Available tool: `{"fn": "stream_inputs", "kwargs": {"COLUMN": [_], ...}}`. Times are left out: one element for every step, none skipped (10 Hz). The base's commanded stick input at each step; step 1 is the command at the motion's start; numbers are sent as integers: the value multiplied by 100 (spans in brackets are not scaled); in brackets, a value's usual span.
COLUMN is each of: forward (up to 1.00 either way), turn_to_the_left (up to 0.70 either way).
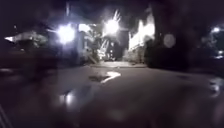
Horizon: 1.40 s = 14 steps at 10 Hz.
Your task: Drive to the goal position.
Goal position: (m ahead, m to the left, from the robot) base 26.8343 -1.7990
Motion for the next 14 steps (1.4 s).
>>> {"fn": "stream_inputs", "kwargs": {"forward": [100,100,100,100,100,100,100,100,100,100,100,100,100,100], "turn_to_the_left": [-27,0,0,0,0,0,0,0,0,0,0,0,0,0]}}
